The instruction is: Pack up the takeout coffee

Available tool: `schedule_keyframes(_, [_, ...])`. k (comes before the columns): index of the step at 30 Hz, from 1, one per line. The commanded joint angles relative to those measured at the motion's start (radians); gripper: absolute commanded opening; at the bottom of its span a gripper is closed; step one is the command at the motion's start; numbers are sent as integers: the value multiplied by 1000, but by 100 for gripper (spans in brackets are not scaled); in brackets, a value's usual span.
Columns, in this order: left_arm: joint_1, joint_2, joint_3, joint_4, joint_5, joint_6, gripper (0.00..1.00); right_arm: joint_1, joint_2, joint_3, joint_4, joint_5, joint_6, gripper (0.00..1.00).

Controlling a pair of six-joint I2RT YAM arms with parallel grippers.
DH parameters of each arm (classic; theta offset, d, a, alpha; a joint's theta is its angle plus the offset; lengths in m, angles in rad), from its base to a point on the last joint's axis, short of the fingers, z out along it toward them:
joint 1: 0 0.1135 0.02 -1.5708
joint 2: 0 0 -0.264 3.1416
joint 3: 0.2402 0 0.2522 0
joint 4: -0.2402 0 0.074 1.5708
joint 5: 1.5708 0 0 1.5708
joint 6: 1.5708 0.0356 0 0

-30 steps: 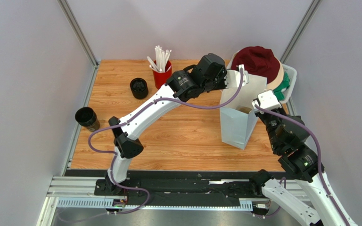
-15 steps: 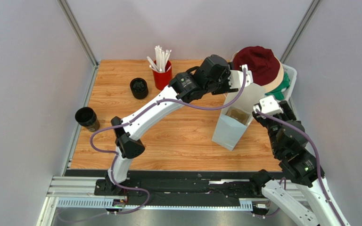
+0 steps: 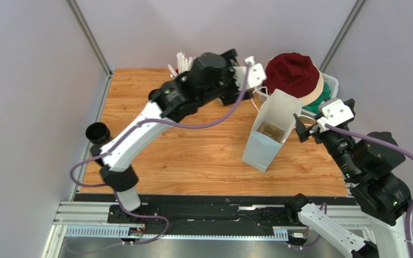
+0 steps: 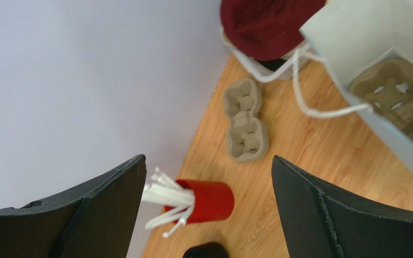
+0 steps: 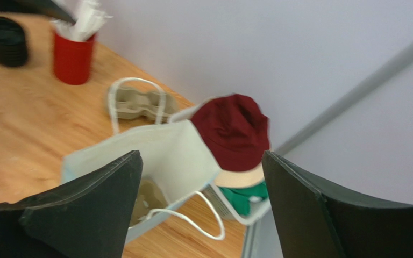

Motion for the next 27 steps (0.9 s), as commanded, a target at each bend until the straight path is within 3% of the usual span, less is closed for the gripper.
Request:
schedule_keyframes(1, [92, -253, -149, 1, -73, -28, 95, 40, 93, 67, -152, -384, 38, 92])
schedule_keyframes(4, [233, -406, -305, -43, -12, -29, 95, 55, 165, 55, -184, -527, 29, 92])
schedule_keyframes(8, [468, -654, -564, -67, 94, -2, 96, 121, 245, -17, -120, -514, 6, 91])
schedule_keyframes(12, [554, -834, -814, -50, 96, -24, 96, 347, 335, -103, -17, -264, -24, 90])
schedule_keyframes(19, [665, -1069, -1199, 61, 96, -135, 96, 439, 528, -212, 271, -17, -60, 89])
schedule_keyframes(23, [722, -1100, -1273, 88, 179, -212, 96, 440, 649, -253, 380, 175, -66, 88])
schedule_keyframes(27, [800, -1099, -1288, 92, 289, -259, 97, 442, 683, -316, 436, 259, -103, 88])
